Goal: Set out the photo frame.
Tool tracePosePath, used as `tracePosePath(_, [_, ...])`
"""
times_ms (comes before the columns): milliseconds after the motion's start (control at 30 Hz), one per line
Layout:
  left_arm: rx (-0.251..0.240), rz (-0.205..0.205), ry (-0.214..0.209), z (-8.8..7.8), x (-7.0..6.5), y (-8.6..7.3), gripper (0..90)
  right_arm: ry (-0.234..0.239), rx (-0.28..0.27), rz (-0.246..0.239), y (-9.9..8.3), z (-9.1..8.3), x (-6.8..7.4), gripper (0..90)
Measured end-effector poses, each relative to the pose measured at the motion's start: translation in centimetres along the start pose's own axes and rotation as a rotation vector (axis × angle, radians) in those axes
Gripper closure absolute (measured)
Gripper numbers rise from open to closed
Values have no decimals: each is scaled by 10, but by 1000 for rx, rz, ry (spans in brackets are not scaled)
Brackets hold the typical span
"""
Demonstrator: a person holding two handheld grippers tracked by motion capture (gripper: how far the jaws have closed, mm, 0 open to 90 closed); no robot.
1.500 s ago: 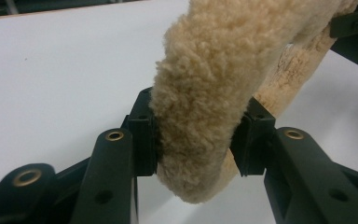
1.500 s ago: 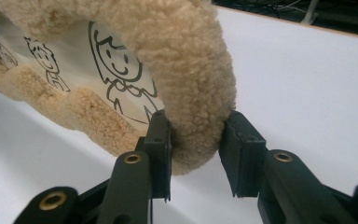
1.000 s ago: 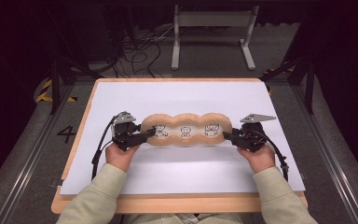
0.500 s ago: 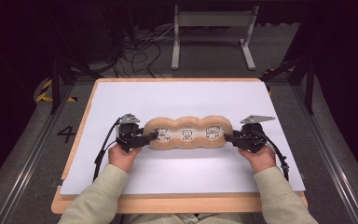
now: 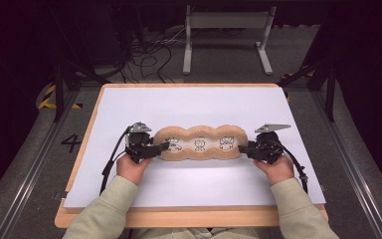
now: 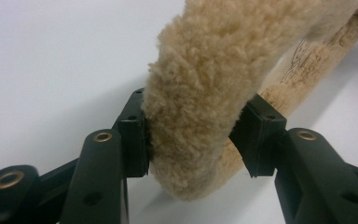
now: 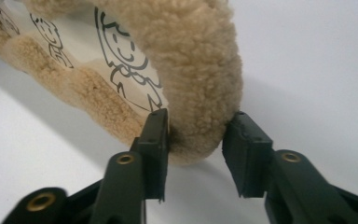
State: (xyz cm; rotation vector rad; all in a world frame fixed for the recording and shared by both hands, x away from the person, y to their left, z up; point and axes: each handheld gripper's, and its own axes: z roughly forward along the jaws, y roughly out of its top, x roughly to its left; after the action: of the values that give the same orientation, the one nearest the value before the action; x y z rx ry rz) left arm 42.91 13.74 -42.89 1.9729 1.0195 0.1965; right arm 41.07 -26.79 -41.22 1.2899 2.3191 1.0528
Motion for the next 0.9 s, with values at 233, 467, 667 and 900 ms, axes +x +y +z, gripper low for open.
tracePosePath(233, [-24, 34, 5, -13, -2, -2, 299, 8, -43, -17, 1, -5, 0, 404])
tracePosePath(467, [-54, 66, 13, -35, -3, -9, 159, 18, -84, -28, 2, -15, 0, 351])
tracePosePath(667, [-74, 63, -2, -51, -4, -17, 159, 26, -110, -70, 1, -29, 1, 285])
tracePosePath(900, [-98, 46, -20, -72, -1, -28, 152, 65, -140, -79, -4, -49, -6, 217])
